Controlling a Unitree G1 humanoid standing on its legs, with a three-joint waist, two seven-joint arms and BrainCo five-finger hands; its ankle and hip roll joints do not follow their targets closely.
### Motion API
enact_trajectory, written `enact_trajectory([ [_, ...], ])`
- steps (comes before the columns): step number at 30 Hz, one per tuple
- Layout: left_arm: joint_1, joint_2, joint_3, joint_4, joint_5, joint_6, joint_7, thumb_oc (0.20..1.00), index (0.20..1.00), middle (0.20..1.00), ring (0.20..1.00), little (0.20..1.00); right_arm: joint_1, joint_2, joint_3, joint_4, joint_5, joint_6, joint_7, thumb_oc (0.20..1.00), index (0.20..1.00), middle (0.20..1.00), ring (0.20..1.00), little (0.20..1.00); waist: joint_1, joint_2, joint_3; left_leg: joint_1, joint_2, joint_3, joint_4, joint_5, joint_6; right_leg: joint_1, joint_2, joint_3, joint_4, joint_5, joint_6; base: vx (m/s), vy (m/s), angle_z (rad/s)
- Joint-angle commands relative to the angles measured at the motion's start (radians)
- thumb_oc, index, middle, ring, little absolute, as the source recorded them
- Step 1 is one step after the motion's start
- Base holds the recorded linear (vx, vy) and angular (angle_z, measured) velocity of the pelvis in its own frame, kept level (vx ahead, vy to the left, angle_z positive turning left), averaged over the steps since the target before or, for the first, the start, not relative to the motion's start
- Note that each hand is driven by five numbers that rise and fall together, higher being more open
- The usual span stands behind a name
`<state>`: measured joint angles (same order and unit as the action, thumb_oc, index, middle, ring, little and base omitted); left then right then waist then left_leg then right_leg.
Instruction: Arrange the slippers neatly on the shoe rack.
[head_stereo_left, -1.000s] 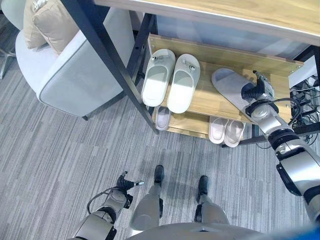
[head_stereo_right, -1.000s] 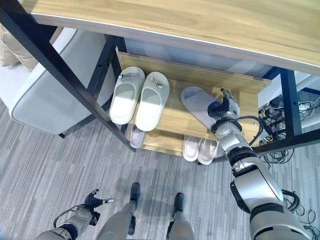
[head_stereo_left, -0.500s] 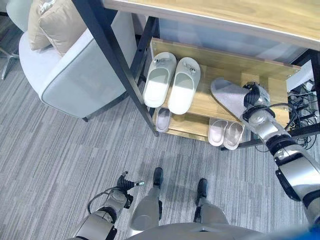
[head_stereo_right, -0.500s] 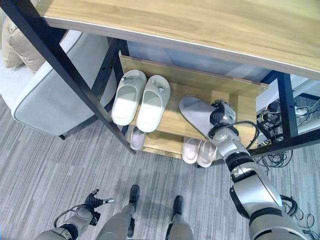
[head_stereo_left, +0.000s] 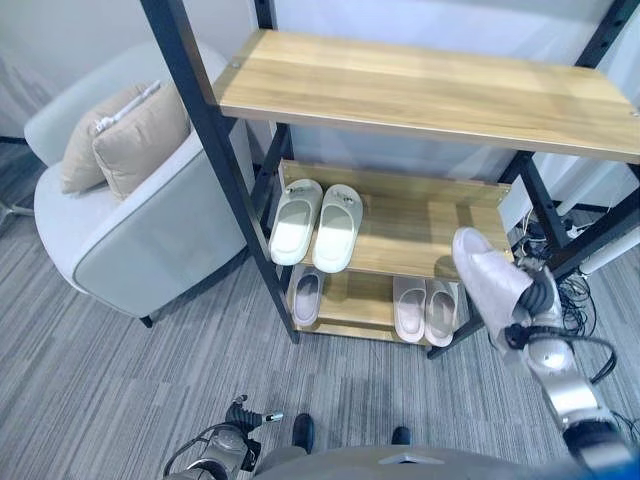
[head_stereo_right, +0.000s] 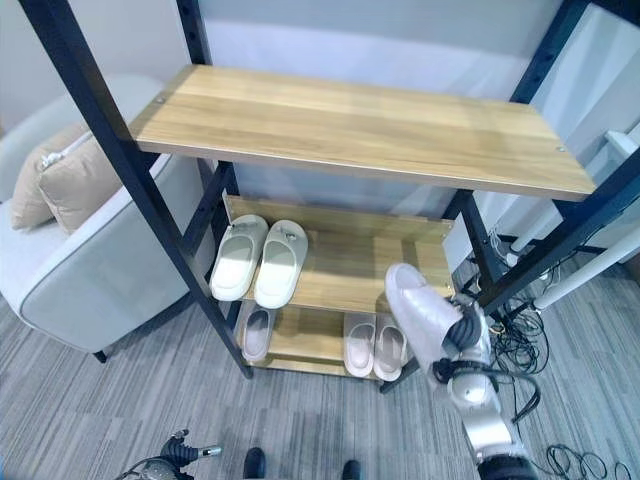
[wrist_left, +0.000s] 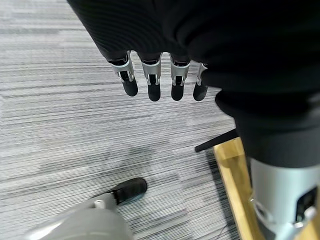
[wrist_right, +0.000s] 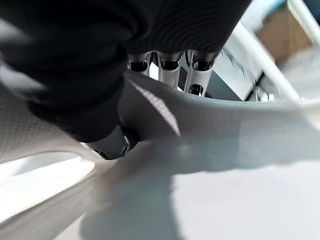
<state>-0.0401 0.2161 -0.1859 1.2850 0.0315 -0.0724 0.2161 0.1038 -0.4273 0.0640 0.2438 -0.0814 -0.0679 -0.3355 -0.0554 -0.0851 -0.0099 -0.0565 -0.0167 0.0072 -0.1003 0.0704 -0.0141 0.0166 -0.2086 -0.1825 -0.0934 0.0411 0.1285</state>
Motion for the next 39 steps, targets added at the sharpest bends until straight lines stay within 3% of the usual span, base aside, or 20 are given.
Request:
enact_trajectory([
  [1,-0.053,0.018,0.023,0.083,0.024,-0.002,-0.012,1.0,1.0,1.0,1.0,1.0,-0.087,-0.043,-0.015,-0.031,0.036,-0.078,0.062,0.2,0.2,0.2,0.2,0.2,0.038,0.012,0.039,0.078,0.049,0.074,0.013,-0.144,-0.023,0.035,-0.048,-0.014,0.047,-0.034,0.063,0.05,0.103,-0.28],
  [3,-0.007,0.013,0.054,0.097,0.038,0.005,-0.032,1.0,1.0,1.0,1.0,1.0,0.014,-0.018,-0.017,-0.042,0.043,-0.074,0.126,0.2,0.2,0.2,0.2,0.2,0.033,0.021,0.021,0.146,0.034,0.089,0.013,-0.168,-0.001,0.069,-0.06,0.001,0.07,-0.043,0.072,0.1,0.215,-0.32],
  [10,0.037,0.001,0.068,0.11,0.042,0.008,-0.064,1.0,1.0,1.0,1.0,1.0,0.071,0.037,-0.015,0.031,0.106,-0.062,0.176,0.2,0.2,0.2,0.2,0.2,0.016,0.03,0.026,0.2,-0.009,0.112,0.054,-0.206,0.046,0.051,-0.101,0.066,0.177,-0.009,0.091,0.01,0.164,-0.33],
  [13,0.13,0.008,0.064,0.094,0.1,-0.005,-0.065,1.0,1.0,1.0,1.0,1.0,0.048,0.067,-0.023,0.132,0.113,-0.081,0.143,0.2,0.2,0.2,0.2,0.2,0.061,0.031,0.094,0.175,-0.019,0.101,0.122,-0.228,0.077,-0.033,-0.125,0.023,0.37,-0.003,0.08,-0.16,0.139,-0.28],
  [15,0.128,0.018,0.063,0.087,0.104,-0.008,-0.056,1.0,1.0,1.0,1.0,1.0,0.044,0.073,-0.02,0.149,0.114,-0.085,0.141,0.2,0.2,0.2,0.2,0.2,0.06,0.029,0.124,0.173,-0.013,0.098,0.138,-0.233,0.084,-0.075,-0.085,0.01,0.454,-0.035,0.058,-0.11,0.05,0.14],
  [16,0.12,0.021,0.052,0.079,0.096,-0.017,-0.058,1.0,1.0,1.0,1.0,1.0,0.045,0.068,-0.019,0.156,0.113,-0.094,0.138,0.2,0.2,0.2,0.2,0.2,0.054,0.028,0.134,0.173,-0.017,0.1,0.141,-0.232,0.088,-0.112,-0.015,-0.014,0.473,-0.082,0.033,-0.06,0.037,0.07],
  [17,0.117,0.021,0.05,0.075,0.09,-0.021,-0.06,1.0,1.0,1.0,1.0,1.0,0.042,0.06,-0.017,0.161,0.109,-0.099,0.133,0.2,0.2,0.2,0.2,0.2,0.052,0.029,0.132,0.176,-0.021,0.103,0.136,-0.231,0.09,-0.131,0.016,-0.038,0.467,-0.091,0.027,-0.02,-0.004,0.17],
  [18,0.095,0.021,0.036,0.071,0.09,-0.032,-0.067,1.0,1.0,1.0,1.0,1.0,0.032,0.06,-0.001,0.163,0.108,-0.115,0.12,0.2,0.2,0.2,0.2,0.2,0.044,0.021,0.133,0.183,-0.037,0.084,0.118,-0.214,0.081,-0.148,0.08,-0.09,0.412,-0.11,-0.002,0.04,-0.071,0.2],
  [20,0.085,0.018,0.024,0.067,0.102,-0.042,-0.061,1.0,1.0,1.0,1.0,1.0,0.039,0.057,0.021,0.155,0.095,-0.126,0.117,0.2,0.2,0.2,0.2,0.2,0.047,0.002,0.126,0.174,-0.044,0.071,0.124,-0.207,0.073,-0.099,0.12,-0.057,0.328,-0.118,-0.033,0.06,-0.162,0.56],
  [24,0.082,-0.001,0.009,0.072,0.121,-0.039,-0.059,1.0,1.0,1.0,1.0,1.0,0.049,0.022,0.075,0.109,0.047,-0.129,0.13,0.2,0.2,0.2,0.2,0.2,0.068,-0.008,0.098,0.153,-0.037,0.074,0.17,-0.219,0.05,-0.004,0.155,-0.055,0.186,-0.111,-0.048,0.07,-0.174,0.18],
  [26,0.067,-0.004,-0.01,0.065,0.131,-0.04,-0.051,1.0,1.0,1.0,1.0,1.0,0.06,-0.003,0.086,0.073,0.049,-0.137,0.135,0.2,0.2,0.2,0.2,0.2,0.071,-0.024,0.131,0.035,-0.016,0.077,0.39,-0.241,-0.008,0.021,0.145,-0.072,0.168,-0.116,-0.07,-0.1,-0.185,0.31],
  [28,0.064,-0.008,-0.017,0.057,0.129,-0.043,-0.043,1.0,1.0,1.0,1.0,1.0,0.055,-0.009,0.098,0.083,0.06,-0.138,0.137,0.2,0.2,0.2,0.2,0.2,0.072,-0.013,0.148,-0.022,0.009,0.072,0.498,-0.209,-0.033,0.029,0.154,-0.077,0.165,-0.123,-0.088,-0.09,-0.026,0.54],
  [31,0.067,-0.003,-0.019,0.06,0.123,-0.041,-0.023,1.0,1.0,1.0,1.0,1.0,0.039,-0.016,0.113,0.092,0.065,-0.135,0.127,0.2,0.2,0.2,0.2,0.2,0.073,-0.025,0.151,-0.041,0.091,0.085,0.438,-0.207,-0.027,0.033,0.138,-0.068,0.169,-0.131,-0.083,0.02,0.085,0.01],
  [32,0.063,0.003,-0.025,0.061,0.125,-0.04,-0.014,1.0,1.0,1.0,1.0,1.0,0.032,-0.016,0.122,0.092,0.069,-0.136,0.126,0.2,0.2,0.2,0.2,0.2,0.077,-0.033,0.154,-0.05,0.116,0.068,0.411,-0.184,-0.029,0.027,0.132,-0.063,0.174,-0.131,-0.08,0.02,0.174,-0.27],
  [33,0.055,0.012,-0.042,0.061,0.124,-0.041,-0.005,1.0,1.0,1.0,1.0,1.0,0.03,-0.018,0.134,0.103,0.081,-0.136,0.126,0.2,0.2,0.2,0.2,0.2,0.081,-0.032,0.163,-0.068,0.176,0.011,0.322,-0.092,-0.049,0.017,0.129,-0.056,0.188,-0.142,-0.071,0.04,0.213,-0.37],
  [35,0.056,0.014,-0.047,0.064,0.13,-0.035,-0.006,1.0,1.0,1.0,1.0,1.0,0.045,-0.026,0.135,0.099,0.078,-0.13,0.142,0.2,0.2,0.2,0.2,0.2,0.069,-0.01,0.152,-0.012,0.212,0.002,0.188,-0.053,-0.063,0.004,0.125,-0.05,0.222,-0.163,-0.061,0.13,0.308,-0.47],
  [37,0.065,0.008,-0.054,0.075,0.15,-0.032,-0.014,1.0,1.0,1.0,1.0,1.0,0.074,-0.021,0.124,0.081,0.079,-0.131,0.161,0.2,0.2,0.2,0.2,0.2,0.054,0.0,0.13,0.037,0.196,-0.009,0.135,-0.065,-0.077,-0.016,0.105,-0.037,0.259,-0.156,-0.053,0.17,0.323,-0.19],
  [39,0.048,0.023,-0.069,0.064,0.172,-0.03,-0.015,1.0,1.0,1.0,1.0,1.0,0.072,-0.006,0.131,0.088,0.092,-0.122,0.171,0.2,0.2,0.2,0.2,0.2,0.045,-0.015,0.149,0.031,0.166,0.014,0.181,-0.091,-0.069,-0.042,0.077,-0.014,0.294,-0.15,-0.044,0.06,0.254,0.08],
])
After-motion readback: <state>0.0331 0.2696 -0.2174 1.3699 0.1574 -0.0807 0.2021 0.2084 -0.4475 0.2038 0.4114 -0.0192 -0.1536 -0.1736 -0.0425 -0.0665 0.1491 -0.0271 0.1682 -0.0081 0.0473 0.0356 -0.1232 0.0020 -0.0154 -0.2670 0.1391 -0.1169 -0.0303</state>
